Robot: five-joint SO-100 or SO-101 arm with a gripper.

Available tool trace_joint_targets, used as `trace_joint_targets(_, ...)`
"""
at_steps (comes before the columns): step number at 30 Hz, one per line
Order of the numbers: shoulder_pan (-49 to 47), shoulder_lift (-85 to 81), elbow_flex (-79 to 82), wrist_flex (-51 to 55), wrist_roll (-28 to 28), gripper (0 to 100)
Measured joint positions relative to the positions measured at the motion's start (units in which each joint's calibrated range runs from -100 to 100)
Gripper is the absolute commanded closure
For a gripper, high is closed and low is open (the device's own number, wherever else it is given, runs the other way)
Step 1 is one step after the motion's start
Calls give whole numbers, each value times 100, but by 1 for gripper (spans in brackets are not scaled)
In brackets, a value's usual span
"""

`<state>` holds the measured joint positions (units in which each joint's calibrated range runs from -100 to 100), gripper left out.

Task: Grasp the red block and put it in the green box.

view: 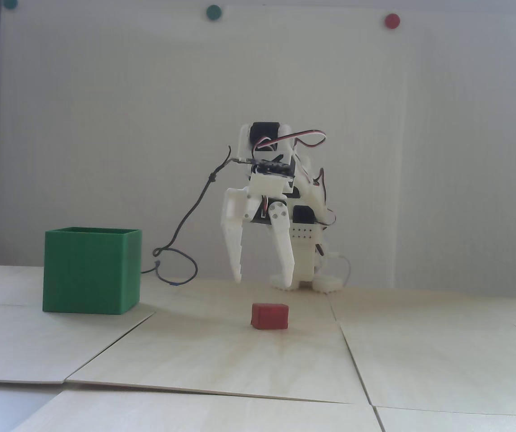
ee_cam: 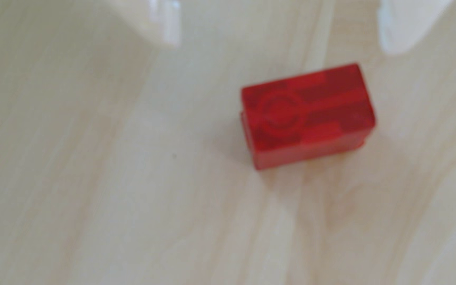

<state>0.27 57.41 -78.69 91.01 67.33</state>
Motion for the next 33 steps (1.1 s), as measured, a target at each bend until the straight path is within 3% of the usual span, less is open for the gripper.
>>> trace_joint_targets(10, 0, 0, 0, 0, -437, 74)
trace_joint_targets(19, -84, 0, 0, 0, -493, 74)
trace_joint_targets(28, -214, 0, 0, 458, 123, 74)
trace_joint_targets(33, -214, 0, 0, 466, 159, 74)
